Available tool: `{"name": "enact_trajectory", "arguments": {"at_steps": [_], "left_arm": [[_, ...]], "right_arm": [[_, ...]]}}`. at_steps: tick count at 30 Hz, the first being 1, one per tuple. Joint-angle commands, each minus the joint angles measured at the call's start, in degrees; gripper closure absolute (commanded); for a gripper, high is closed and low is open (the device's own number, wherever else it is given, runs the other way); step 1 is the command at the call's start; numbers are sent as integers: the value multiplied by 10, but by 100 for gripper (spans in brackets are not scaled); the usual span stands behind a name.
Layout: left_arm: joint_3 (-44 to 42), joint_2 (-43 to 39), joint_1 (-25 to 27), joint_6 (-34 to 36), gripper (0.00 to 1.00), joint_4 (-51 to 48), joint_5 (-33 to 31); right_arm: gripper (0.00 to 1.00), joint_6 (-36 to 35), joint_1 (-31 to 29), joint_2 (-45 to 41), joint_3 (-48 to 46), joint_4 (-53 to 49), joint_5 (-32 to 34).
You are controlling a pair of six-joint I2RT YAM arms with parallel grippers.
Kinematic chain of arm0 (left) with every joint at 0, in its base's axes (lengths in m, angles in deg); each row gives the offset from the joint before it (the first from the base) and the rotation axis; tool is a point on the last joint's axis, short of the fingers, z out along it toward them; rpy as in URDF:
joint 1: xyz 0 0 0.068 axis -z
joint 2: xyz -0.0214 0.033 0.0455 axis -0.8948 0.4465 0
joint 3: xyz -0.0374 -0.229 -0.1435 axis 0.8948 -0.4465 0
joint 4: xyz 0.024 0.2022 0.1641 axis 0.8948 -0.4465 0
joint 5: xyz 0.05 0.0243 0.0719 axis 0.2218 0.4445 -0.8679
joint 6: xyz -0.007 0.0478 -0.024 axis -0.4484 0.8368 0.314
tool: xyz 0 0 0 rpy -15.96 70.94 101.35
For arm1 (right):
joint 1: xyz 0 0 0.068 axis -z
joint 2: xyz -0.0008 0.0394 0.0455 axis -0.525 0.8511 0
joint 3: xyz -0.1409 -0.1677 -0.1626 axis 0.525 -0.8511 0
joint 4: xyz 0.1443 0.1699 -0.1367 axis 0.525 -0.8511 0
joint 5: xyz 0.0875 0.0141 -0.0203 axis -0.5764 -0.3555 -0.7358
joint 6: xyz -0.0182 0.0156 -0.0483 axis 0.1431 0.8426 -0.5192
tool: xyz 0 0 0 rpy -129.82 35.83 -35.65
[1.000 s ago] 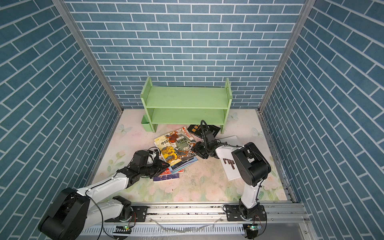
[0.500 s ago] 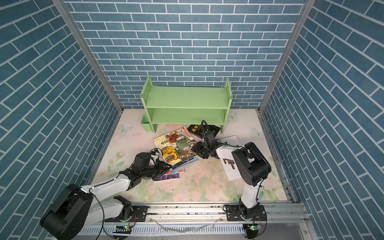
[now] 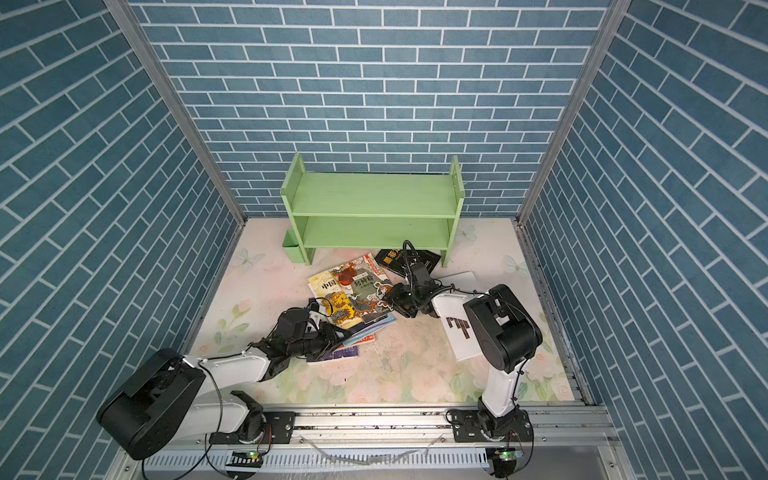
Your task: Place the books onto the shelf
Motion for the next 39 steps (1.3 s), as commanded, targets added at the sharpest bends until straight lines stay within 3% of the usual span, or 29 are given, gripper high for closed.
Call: {"name": "enact_trajectory", "arguments": {"at_steps": [1,9,14,17,23,27,29,32,39], "left_arm": [[-34,0,7,-23,79,-88,-54],[-3,-128,6,-25,100,-209,-94],[37,-191,6,-27,100,-300,-94],[101,-240,5,-3,100,-445,-107],[320,-322,-34,86,100,-830,-210],[464,-314,-66,142,100,-965,-273],[525,-297,-67,171,100,-990,-290],[568,-282,-67,212,100,-966,-266],[576,-262,-67,216,100,-865,-185]], "right_arm": [[49,0,-3,21,-31,-102,16],[49,1,-3,20,-31,-98,16],[49,1,-2,-6,-24,-93,13],[49,-6,-1,-33,-13,-102,17],[49,-42,1,-84,17,-162,41],[49,-57,2,-117,28,-194,60],[49,-63,5,-138,29,-207,72],[49,-67,9,-171,26,-220,86],[49,-34,26,-249,-16,-207,91]]}}
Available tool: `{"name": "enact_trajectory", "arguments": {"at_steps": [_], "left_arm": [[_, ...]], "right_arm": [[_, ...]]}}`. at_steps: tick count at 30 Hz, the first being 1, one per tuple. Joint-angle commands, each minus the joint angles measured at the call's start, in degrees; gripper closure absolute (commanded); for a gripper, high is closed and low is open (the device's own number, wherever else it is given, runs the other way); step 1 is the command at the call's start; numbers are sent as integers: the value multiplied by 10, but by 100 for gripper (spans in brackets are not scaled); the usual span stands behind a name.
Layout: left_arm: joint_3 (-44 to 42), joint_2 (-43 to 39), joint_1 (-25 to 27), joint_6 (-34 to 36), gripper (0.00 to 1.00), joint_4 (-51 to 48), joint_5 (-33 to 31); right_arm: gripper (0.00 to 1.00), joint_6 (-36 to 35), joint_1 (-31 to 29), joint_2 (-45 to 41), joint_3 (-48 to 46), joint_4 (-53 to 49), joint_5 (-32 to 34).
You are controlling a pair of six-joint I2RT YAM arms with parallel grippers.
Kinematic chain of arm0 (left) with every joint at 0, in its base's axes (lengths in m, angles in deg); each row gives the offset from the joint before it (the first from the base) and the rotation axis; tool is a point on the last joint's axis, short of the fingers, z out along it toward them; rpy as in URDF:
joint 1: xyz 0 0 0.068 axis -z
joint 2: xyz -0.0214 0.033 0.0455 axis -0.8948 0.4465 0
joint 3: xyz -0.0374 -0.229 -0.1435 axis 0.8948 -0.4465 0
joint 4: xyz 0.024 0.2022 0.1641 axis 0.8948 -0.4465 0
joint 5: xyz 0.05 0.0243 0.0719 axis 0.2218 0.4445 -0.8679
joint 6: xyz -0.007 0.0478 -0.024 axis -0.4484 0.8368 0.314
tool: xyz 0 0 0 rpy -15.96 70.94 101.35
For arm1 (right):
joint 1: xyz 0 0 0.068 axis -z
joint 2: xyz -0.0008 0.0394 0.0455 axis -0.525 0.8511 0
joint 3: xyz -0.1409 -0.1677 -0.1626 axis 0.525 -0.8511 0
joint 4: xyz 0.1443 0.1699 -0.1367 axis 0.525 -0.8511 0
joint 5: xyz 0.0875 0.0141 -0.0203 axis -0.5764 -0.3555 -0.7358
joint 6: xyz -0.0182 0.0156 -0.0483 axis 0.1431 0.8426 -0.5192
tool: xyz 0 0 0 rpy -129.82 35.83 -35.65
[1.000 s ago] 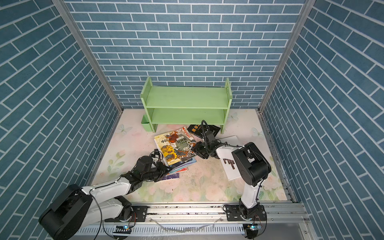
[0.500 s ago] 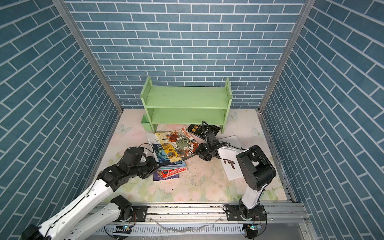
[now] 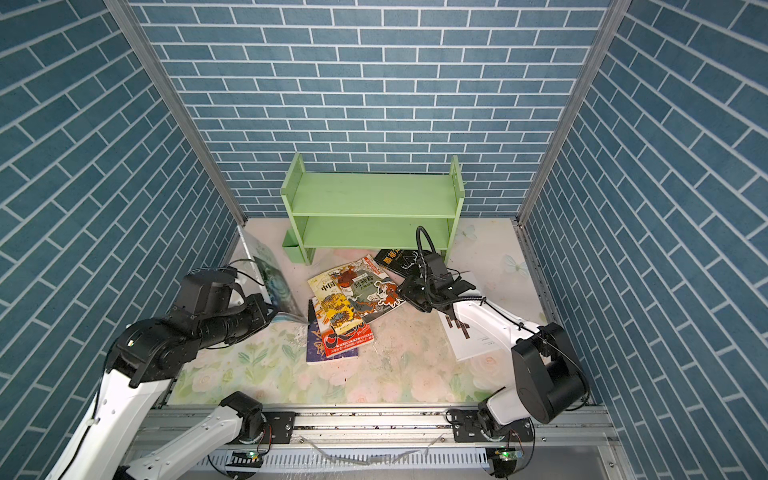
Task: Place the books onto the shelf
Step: 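Swing the magazine up toward the green shelf with the left gripper while the right follows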
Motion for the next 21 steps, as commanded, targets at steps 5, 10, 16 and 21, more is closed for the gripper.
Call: {"name": "enact_trajectory", "arguments": {"at_steps": [5,10,16,21], "left_arm": [[-19,10,-1,-19,100,214,114],[-29,40,-1,-66,100,351,163],[0,91,-1,-87,100,494,198],[90,169,-1,-104,100,599,245]], "right_arm": [[48,55,16,-80,-55,18,9],[47,108,26,-122,-80,85,-14],[38,186,28,-155,-80,215,-51],[36,252,27,-159,-68,337,-78]]}}
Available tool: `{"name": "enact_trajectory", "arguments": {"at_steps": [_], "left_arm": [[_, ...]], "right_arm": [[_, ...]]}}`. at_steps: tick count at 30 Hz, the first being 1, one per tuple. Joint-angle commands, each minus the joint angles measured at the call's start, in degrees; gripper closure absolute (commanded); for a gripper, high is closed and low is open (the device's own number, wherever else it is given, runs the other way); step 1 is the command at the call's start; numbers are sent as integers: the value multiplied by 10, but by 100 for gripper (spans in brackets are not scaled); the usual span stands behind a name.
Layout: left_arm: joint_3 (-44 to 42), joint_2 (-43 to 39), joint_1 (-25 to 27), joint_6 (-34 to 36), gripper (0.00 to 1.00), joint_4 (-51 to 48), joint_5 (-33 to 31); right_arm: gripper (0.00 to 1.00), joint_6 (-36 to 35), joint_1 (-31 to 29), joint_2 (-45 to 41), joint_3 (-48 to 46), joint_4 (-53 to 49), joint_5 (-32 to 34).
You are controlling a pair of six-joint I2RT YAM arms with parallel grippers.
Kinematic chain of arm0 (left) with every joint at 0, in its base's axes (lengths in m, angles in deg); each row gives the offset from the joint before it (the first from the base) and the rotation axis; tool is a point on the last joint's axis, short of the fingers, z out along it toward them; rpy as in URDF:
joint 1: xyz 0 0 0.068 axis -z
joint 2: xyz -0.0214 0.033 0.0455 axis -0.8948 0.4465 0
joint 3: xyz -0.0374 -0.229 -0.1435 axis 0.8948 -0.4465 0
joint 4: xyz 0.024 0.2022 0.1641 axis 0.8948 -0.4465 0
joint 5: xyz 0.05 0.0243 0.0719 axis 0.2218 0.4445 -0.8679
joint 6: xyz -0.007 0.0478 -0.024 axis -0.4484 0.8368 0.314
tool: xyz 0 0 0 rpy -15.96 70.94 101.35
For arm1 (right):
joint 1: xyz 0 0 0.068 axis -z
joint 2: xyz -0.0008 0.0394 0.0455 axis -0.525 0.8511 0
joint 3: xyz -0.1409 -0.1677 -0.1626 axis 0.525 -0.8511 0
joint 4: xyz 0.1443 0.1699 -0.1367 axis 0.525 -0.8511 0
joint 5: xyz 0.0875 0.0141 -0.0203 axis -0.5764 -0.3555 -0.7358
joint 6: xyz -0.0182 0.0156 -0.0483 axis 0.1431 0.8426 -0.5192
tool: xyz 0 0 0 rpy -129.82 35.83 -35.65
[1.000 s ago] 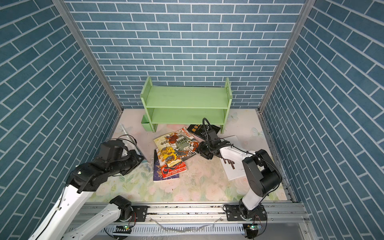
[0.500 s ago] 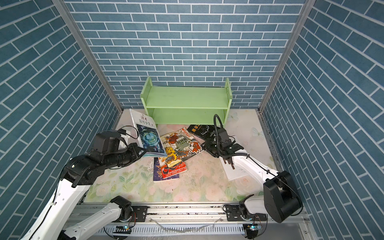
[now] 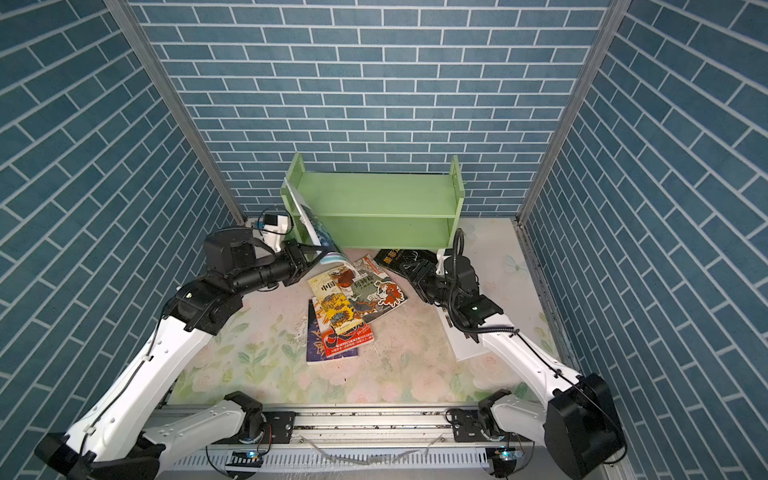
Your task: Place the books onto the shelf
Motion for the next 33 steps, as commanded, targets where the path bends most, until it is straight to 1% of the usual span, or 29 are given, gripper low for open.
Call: {"name": "enact_trajectory", "arguments": {"at_steps": [1,3,7,10,13,15,18,21,22,23,25,27,30,33], "left_arm": [[81,36,0,-8,100,181,46],[126,71,0,-18,100,221,62],[237,151,1,-29,100,263,79],[265,186,2,-22,100,272,62],[232,196,2,-3,100,255,15],[189,199,4,-6,100,272,-11],[126,200,10,-11,100,273,-65],[76,203,12,-38,100,266,-110],[61,200,14,-63,100,260,-125],[49,198,17,-69,100,261,-134],[35,192,26,-76,100,237,-162],[34,190,31,-75,100,213,-175],[33,190,33,-83,100,178,-187],[21,195,34,-98,100,155,-193]], "right_arm": [[35,77,2,-3,24,122,-35],[35,84,-1,2,37,140,-38],[33,73,-2,6,57,138,-38],[33,73,-4,6,53,140,-32],[33,69,-5,2,47,139,-24],[33,64,-5,2,48,137,-18],[33,52,-4,6,56,122,-10],[34,46,-4,19,63,118,-6],[34,46,-4,24,65,118,-5],[34,46,-4,29,66,119,-3],[34,46,-4,40,69,119,2],[34,44,-4,52,77,120,10],[34,35,-3,80,104,124,13],[34,33,-4,115,134,139,3]]}}
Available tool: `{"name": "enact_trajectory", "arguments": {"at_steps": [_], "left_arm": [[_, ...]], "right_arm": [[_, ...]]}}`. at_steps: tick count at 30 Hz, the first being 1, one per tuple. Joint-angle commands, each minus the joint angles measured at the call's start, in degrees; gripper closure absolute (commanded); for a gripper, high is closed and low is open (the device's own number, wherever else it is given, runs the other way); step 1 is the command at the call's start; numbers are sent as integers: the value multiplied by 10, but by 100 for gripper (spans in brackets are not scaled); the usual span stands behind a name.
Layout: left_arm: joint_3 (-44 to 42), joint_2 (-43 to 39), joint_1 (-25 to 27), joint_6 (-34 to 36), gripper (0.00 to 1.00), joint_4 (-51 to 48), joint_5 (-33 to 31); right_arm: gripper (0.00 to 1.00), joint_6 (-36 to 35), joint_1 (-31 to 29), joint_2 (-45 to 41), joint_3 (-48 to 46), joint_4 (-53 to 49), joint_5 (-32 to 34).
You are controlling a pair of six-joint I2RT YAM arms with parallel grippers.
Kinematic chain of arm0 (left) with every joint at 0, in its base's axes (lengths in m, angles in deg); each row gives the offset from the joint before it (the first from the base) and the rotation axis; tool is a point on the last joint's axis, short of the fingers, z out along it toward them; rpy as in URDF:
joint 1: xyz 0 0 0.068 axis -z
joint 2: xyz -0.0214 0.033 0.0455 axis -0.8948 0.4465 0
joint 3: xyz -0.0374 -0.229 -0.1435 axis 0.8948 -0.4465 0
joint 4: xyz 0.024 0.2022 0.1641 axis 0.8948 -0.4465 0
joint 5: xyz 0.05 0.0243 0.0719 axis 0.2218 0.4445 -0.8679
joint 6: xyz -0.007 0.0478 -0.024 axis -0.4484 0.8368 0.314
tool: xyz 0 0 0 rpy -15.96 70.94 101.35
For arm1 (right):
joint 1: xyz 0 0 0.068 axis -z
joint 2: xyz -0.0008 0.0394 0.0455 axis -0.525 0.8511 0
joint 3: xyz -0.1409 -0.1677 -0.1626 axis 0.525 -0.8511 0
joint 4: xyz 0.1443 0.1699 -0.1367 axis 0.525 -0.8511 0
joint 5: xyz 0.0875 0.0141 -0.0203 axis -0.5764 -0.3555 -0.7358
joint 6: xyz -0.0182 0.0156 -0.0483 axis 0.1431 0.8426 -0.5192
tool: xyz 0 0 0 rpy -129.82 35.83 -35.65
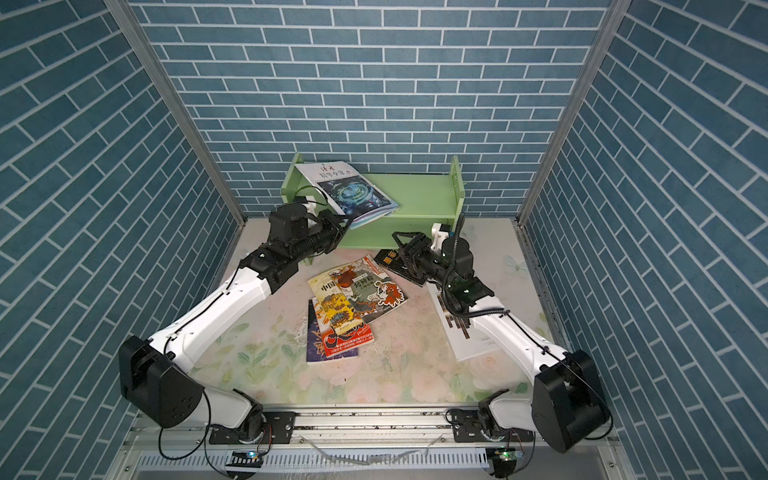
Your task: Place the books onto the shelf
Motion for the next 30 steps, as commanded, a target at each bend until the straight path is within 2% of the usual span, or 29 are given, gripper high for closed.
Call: {"name": "enact_trajectory", "arguments": {"at_steps": [1,8,12,21,23,28,30], "left_arm": [[-13,-9,2,-13,100,-24,-25],[-35,-11,1,-46,100,-16,-17],[-41,-7,1,-68,100,0,-2],[-60,-1,9,-111,100,42,9],[-59,2,17,-111,100,45,3],[-67,9,25,-124,100,69,17],[-76,2,26,-123,89,71,21]], "right_arm": [[33,-17,-3,32,42,35,-1],[34,10,-13,117,103,63,-17],[39,21,-24,162,142,48,-19],[47,23,-32,200,191,29,-19],[51,24,-35,211,205,29,-23],[81,26,-39,230,226,20,-38],[96,21,-39,224,218,8,-38]]}}
